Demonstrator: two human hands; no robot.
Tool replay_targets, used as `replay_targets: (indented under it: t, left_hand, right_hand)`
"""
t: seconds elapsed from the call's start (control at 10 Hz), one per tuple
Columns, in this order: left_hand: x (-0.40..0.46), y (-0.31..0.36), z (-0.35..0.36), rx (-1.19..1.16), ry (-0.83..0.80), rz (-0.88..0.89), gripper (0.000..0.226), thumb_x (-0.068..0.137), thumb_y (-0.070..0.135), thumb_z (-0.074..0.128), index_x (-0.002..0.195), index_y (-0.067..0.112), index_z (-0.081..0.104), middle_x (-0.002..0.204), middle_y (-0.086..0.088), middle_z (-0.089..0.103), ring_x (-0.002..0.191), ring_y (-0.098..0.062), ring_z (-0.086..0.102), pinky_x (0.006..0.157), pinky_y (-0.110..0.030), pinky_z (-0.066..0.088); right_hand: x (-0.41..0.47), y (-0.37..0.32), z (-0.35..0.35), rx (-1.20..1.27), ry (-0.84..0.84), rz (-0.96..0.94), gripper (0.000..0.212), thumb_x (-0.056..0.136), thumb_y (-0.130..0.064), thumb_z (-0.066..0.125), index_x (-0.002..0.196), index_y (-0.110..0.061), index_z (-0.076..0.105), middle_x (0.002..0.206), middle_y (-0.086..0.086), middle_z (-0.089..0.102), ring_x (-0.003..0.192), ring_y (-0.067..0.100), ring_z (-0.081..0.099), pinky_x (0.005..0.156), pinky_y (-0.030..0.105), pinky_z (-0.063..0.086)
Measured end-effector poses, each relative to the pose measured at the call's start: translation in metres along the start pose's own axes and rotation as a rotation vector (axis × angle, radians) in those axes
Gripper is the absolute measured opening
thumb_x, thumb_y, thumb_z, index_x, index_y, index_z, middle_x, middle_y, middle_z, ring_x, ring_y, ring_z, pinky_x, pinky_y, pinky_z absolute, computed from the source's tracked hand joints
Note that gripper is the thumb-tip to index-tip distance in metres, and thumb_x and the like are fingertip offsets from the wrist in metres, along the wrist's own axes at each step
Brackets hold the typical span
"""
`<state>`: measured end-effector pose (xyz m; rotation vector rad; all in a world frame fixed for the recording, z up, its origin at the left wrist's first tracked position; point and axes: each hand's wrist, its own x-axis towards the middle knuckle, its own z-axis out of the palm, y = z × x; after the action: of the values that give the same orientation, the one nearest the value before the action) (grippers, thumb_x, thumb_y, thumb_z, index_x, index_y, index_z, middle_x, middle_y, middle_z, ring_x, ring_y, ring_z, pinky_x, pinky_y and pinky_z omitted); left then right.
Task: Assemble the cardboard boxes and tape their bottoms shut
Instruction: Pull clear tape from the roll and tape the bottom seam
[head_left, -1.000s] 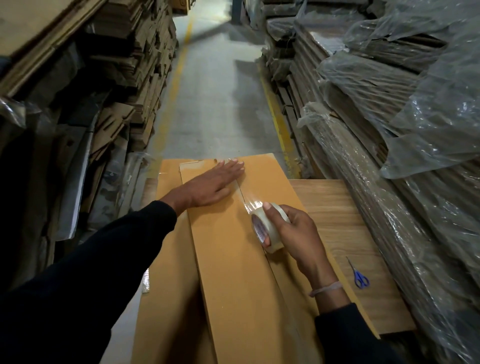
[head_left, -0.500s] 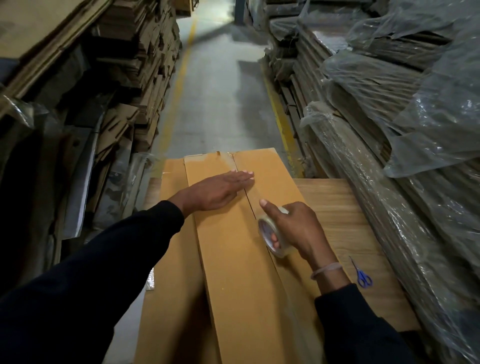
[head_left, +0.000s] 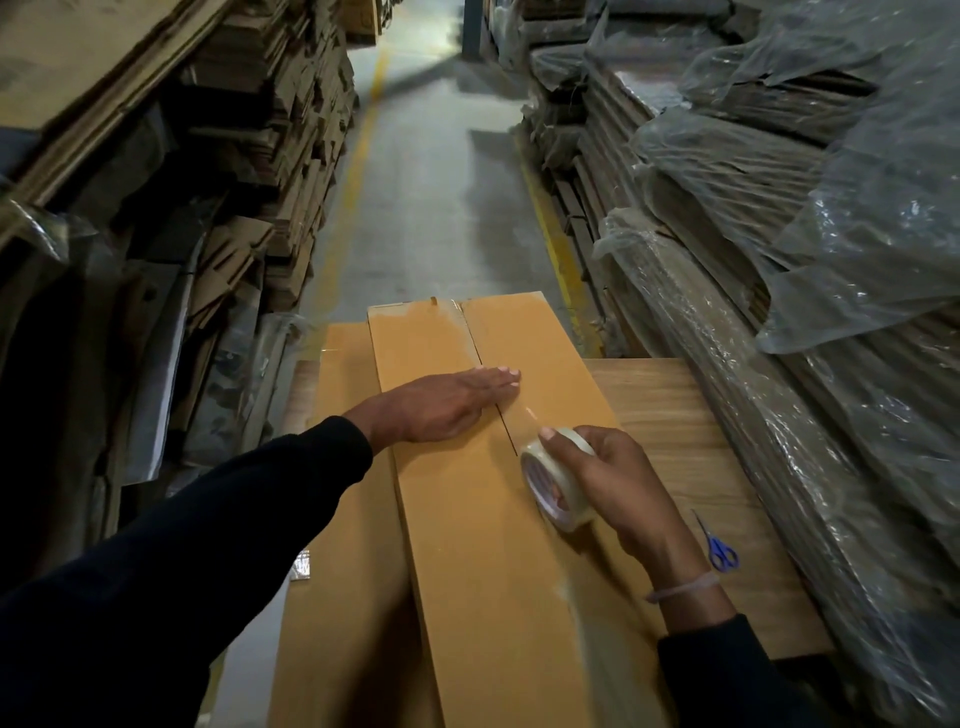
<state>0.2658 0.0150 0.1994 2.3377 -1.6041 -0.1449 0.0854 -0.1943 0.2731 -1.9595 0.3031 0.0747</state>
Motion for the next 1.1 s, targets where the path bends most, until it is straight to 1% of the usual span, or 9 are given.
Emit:
replay_targets:
  t: [0.1, 0.3, 0.4, 0.5, 0.6, 0.8, 0.9, 1.0, 1.1]
  left_hand:
    - [0.000, 0.004, -0.003, 0.025, 0.023, -0.008, 0.060, 0.106, 0.008, 0.037, 0.165, 0.009, 0.029, 0.173, -0.008, 0.023, 0.161, -0.021, 0.019, 0.130, -0.042, 0.023]
    - [0.000, 0.031, 0.005, -0.007, 0.018, 0.119, 0.060, 0.106, 0.013, 0.035, 0.165, 0.006, 0.027, 0.172, -0.010, 0.026, 0.161, -0.021, 0.019, 0.132, -0.041, 0.018]
    - [-0.007, 0.034, 0.005, -0.068, 0.023, 0.072, 0.057, 0.108, 0.015, 0.035, 0.164, 0.008, 0.029, 0.171, -0.007, 0.028, 0.160, -0.019, 0.022, 0.131, -0.040, 0.020]
    - [-0.012, 0.034, 0.001, -0.062, -0.009, 0.064, 0.055, 0.108, 0.017, 0.032, 0.163, 0.011, 0.033, 0.171, -0.004, 0.029, 0.160, -0.017, 0.022, 0.131, -0.040, 0.020]
    - [-0.010, 0.033, 0.000, -0.046, 0.000, 0.077, 0.058, 0.106, 0.008, 0.037, 0.163, 0.008, 0.032, 0.172, -0.008, 0.027, 0.160, -0.021, 0.022, 0.131, -0.041, 0.019]
    - [-0.007, 0.046, 0.013, -0.019, 0.019, 0.181, 0.056, 0.108, 0.010, 0.037, 0.164, 0.003, 0.029, 0.173, -0.013, 0.023, 0.162, -0.023, 0.017, 0.132, -0.041, 0.014]
    - [-0.010, 0.052, 0.019, -0.047, -0.002, 0.192, 0.056, 0.111, 0.018, 0.032, 0.165, 0.005, 0.025, 0.174, -0.011, 0.020, 0.162, -0.021, 0.014, 0.132, -0.044, 0.016]
    - [-0.011, 0.047, 0.025, -0.062, -0.066, 0.165, 0.057, 0.111, 0.028, 0.028, 0.166, 0.011, 0.025, 0.174, -0.007, 0.020, 0.162, -0.019, 0.015, 0.130, -0.050, 0.020]
    - [-0.014, 0.050, 0.027, -0.215, -0.116, -0.078, 0.080, 0.102, 0.078, 0.019, 0.167, 0.031, 0.025, 0.174, 0.008, 0.021, 0.161, -0.012, 0.017, 0.130, -0.049, 0.019]
  right_hand:
    - [-0.007, -0.001, -0.003, 0.023, 0.003, 0.019, 0.057, 0.100, -0.051, 0.066, 0.089, 0.005, 0.071, 0.079, 0.022, 0.073, 0.064, 0.018, 0.063, 0.068, 0.032, 0.049]
    - [-0.021, 0.014, 0.000, 0.383, 0.032, -0.008, 0.034, 0.103, -0.037, 0.064, 0.102, -0.004, 0.071, 0.087, 0.009, 0.066, 0.081, 0.022, 0.059, 0.076, 0.039, 0.043]
    - [-0.024, 0.008, 0.004, 0.294, 0.032, -0.035, 0.034, 0.106, -0.038, 0.062, 0.098, -0.006, 0.071, 0.084, 0.008, 0.066, 0.078, 0.020, 0.059, 0.074, 0.037, 0.044]
    - [-0.024, -0.006, -0.002, 0.155, -0.004, 0.089, 0.044, 0.106, -0.035, 0.062, 0.088, 0.002, 0.074, 0.071, 0.013, 0.070, 0.060, 0.018, 0.063, 0.058, 0.025, 0.052]
    - [-0.034, -0.012, -0.011, 0.139, -0.086, 0.220, 0.049, 0.103, -0.039, 0.066, 0.078, 0.003, 0.072, 0.059, 0.017, 0.064, 0.047, 0.022, 0.059, 0.051, 0.025, 0.051]
    - [-0.057, 0.006, -0.015, 0.376, -0.015, 0.066, 0.043, 0.106, -0.029, 0.061, 0.101, 0.012, 0.067, 0.078, 0.025, 0.069, 0.072, 0.025, 0.064, 0.069, 0.029, 0.053]
    - [-0.068, 0.006, -0.015, 0.324, -0.006, 0.063, 0.033, 0.107, -0.022, 0.057, 0.104, 0.009, 0.070, 0.079, 0.015, 0.071, 0.070, 0.015, 0.066, 0.065, 0.020, 0.053]
    - [-0.072, -0.001, -0.017, 0.214, -0.050, 0.186, 0.048, 0.106, -0.032, 0.061, 0.092, 0.012, 0.069, 0.069, 0.020, 0.068, 0.060, 0.023, 0.063, 0.059, 0.029, 0.053]
    - [-0.080, -0.007, -0.022, 0.132, -0.079, 0.309, 0.051, 0.103, -0.041, 0.066, 0.073, 0.001, 0.065, 0.058, 0.017, 0.062, 0.047, 0.020, 0.057, 0.046, 0.019, 0.047]
